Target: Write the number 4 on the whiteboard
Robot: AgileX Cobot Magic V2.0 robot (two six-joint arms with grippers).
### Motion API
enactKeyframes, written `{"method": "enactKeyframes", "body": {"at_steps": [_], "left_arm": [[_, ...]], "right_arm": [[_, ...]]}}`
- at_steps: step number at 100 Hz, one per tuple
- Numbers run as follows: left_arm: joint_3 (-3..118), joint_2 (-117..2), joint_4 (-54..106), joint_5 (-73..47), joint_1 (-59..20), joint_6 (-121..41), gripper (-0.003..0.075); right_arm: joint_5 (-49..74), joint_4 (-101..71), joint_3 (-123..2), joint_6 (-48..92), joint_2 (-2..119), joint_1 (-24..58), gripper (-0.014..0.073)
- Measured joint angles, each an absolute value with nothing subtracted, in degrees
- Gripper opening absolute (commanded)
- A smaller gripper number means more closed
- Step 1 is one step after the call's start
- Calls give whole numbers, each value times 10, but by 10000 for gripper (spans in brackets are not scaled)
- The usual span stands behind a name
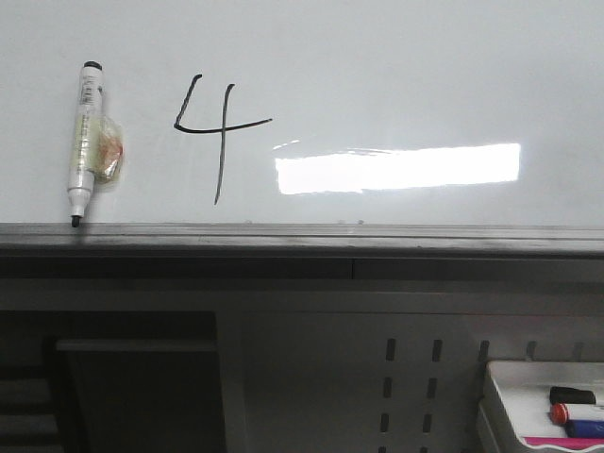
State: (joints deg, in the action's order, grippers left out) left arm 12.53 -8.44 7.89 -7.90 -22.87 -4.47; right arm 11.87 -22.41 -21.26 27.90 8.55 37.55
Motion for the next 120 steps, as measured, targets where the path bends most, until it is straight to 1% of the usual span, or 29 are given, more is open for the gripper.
{"method": "enactKeyframes", "body": {"at_steps": [16,30,39,48,56,62,120], "left_arm": [[77,-45,0,-69,-137,-29,-20],[28,0,-14,-68,-59,-26,-20],[-2,4,-16,-70,-18,-26,-20],[-2,4,-16,-100,10,-26,-20],[-2,4,-16,-166,25,-26,-20],[-2,4,-17,-189,31,-26,-20],[-2,4,-17,-190,34,-26,-20]], "right_arm": [[120,-224,-213,279,86,375,-66],[120,-224,-213,279,86,375,-66],[120,-224,-213,279,86,375,-66],[121,-224,-213,279,86,375,-66],[122,-224,-213,279,86,375,-66],[122,-224,-213,279,86,375,-66],[122,-224,-213,279,86,375,-66]]}}
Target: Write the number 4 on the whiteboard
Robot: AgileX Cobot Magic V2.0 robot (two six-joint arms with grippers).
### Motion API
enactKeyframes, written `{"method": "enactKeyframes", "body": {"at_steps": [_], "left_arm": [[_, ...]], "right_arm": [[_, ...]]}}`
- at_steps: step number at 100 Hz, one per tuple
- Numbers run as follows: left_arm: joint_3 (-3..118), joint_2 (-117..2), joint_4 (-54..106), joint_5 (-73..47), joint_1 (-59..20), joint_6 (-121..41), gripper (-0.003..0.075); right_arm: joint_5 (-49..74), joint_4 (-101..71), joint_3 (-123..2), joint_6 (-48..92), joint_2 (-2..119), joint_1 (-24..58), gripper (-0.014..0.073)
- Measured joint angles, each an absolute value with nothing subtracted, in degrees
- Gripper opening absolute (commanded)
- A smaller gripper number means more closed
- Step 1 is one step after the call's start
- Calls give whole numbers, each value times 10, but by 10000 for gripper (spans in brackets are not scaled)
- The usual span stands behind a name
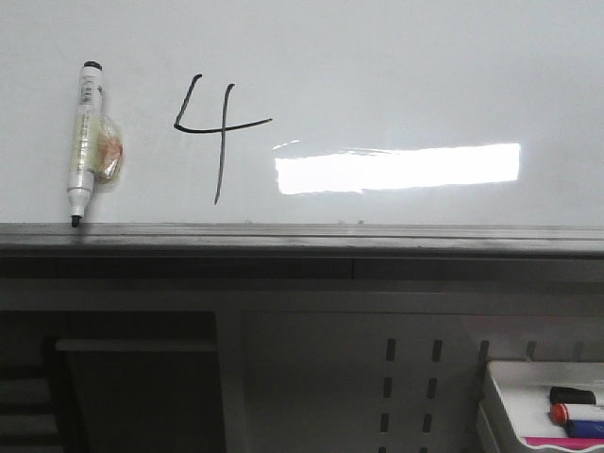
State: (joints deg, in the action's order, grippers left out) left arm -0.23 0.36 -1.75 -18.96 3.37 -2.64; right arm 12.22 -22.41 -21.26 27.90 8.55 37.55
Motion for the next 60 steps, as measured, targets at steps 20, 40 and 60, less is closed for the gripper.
{"method": "enactKeyframes", "body": {"at_steps": [20,40,60], "left_arm": [[-2,4,-17,-190,34,-26,-20],[-2,4,-17,-190,34,-26,-20],[-2,4,-17,-190,34,-26,-20]], "right_arm": [[122,-224,-213,279,86,375,-66],[122,-211,-213,279,86,375,-66],[122,-96,-213,245,86,349,-66]]}}
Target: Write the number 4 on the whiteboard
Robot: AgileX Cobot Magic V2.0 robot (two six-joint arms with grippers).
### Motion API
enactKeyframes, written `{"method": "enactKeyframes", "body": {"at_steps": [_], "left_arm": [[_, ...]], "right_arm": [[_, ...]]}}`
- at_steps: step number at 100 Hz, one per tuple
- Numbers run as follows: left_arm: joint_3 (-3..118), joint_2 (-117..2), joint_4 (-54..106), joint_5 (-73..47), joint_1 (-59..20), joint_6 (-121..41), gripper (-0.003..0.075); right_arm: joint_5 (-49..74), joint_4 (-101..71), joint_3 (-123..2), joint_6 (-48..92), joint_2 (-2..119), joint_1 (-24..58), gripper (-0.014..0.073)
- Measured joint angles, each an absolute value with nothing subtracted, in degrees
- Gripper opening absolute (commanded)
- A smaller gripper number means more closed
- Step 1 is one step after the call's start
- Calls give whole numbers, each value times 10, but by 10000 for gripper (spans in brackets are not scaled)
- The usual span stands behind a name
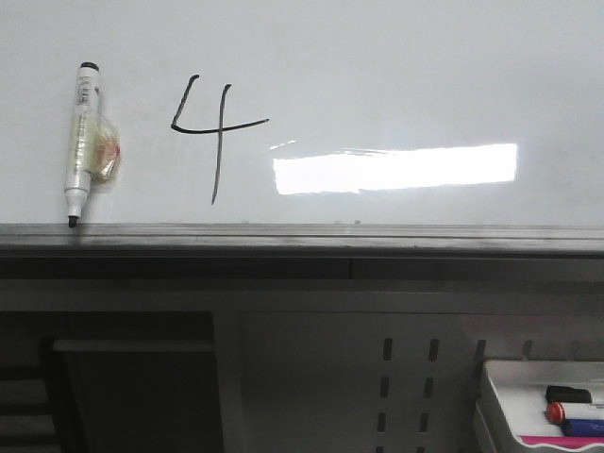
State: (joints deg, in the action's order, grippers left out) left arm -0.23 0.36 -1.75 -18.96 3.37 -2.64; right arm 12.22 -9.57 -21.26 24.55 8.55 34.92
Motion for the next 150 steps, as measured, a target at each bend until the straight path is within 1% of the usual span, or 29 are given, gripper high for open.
{"method": "enactKeyframes", "body": {"at_steps": [10,24,41,53,74,92,110,150], "left_arm": [[-2,4,-17,-190,34,-26,-20],[-2,4,-17,-190,34,-26,-20],[-2,4,-17,-190,34,-26,-20],[-2,4,-17,-190,34,-26,-20],[-2,4,-17,-190,34,-26,-20],[-2,4,-17,-190,34,-26,-20],[-2,4,-17,-190,34,-26,-20],[-2,4,-17,-190,34,-26,-20]], "right_arm": [[119,-41,-209,170,86,306,-66],[87,-18,-181,104,86,214,-66],[28,-13,-122,46,86,87,-66],[6,-13,-74,33,86,40,-66],[5,-12,9,30,71,29,-66],[99,-12,10,29,6,29,-66],[184,-12,10,29,-5,29,-66],[189,-12,9,29,-5,28,-66]]}}
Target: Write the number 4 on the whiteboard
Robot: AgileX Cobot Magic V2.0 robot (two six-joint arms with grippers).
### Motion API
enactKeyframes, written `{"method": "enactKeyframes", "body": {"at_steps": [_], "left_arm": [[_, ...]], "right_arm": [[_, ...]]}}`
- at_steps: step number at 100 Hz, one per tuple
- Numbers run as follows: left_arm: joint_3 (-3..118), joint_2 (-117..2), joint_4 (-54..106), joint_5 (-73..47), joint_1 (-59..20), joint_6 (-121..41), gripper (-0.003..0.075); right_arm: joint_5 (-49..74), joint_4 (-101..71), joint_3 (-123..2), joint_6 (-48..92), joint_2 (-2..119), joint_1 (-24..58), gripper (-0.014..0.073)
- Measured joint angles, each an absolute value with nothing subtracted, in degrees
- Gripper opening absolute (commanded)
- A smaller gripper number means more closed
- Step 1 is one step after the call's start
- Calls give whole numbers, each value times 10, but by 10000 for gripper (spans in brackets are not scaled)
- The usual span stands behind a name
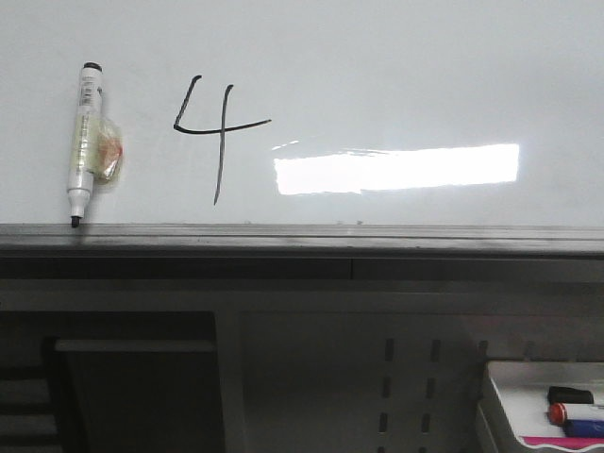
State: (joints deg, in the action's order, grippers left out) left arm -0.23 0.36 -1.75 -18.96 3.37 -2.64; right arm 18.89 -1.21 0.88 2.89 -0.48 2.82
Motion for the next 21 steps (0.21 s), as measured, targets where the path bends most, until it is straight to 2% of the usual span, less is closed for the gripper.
{"method": "enactKeyframes", "body": {"at_steps": [21], "left_arm": [[-2,4,-17,-190,34,-26,-20]], "right_arm": [[191,-12,9,28,-5,28,-66]]}}
